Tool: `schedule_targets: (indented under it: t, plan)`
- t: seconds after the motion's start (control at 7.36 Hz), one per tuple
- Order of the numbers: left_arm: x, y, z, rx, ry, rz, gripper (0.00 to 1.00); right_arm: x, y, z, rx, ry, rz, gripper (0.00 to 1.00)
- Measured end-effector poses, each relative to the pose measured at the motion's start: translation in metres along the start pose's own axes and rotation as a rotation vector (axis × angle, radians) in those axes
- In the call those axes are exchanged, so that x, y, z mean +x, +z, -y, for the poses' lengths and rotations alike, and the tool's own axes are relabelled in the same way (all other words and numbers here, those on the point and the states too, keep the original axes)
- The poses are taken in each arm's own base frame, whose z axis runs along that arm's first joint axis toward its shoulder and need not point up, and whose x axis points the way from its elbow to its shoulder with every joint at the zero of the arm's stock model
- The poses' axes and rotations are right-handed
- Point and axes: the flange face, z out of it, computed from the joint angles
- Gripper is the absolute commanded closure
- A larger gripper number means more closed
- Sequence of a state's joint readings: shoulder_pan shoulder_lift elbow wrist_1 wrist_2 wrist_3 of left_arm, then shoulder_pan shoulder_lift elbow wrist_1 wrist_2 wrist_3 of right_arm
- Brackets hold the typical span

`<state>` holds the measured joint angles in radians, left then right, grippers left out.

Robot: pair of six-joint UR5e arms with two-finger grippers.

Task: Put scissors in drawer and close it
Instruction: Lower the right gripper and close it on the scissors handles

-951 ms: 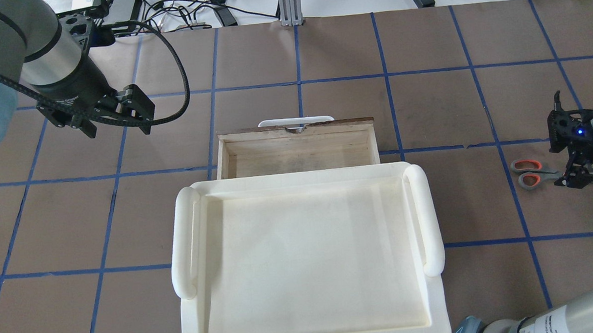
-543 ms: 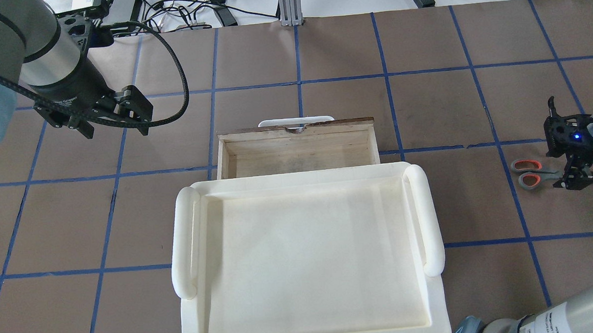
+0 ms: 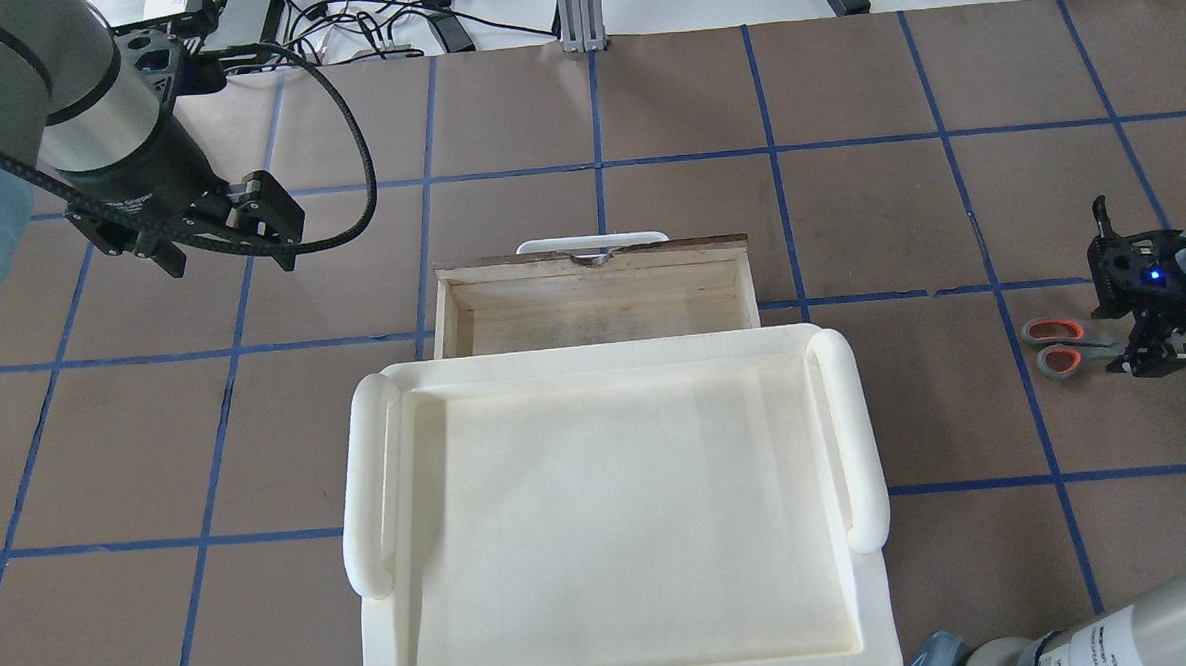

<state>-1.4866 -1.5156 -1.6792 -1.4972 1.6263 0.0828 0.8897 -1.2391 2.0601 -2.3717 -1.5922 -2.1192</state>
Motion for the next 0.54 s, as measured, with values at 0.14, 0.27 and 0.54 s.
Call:
schedule_targets:
  t: [0.14, 0.27, 0.54]
  plan:
    - [0.0000, -0.0001, 0.0000, 0.000, 0.000, 0.000, 0.00, -0.0004, 0.0008, 0.0003, 0.001, -0.001, 0.002, 0.30]
    - [-0.0001, -0.0002, 0.0002, 0.000, 0.000, 0.000, 0.00, -0.0008, 0.0013, 0.0005, 0.002, -0.001, 0.004, 0.35]
    - [-0.0003, 0.0006, 0.0009, -0.001, -0.001, 0.000, 0.00, -0.0012, 0.0012, 0.0006, 0.001, -0.001, 0.004, 0.58]
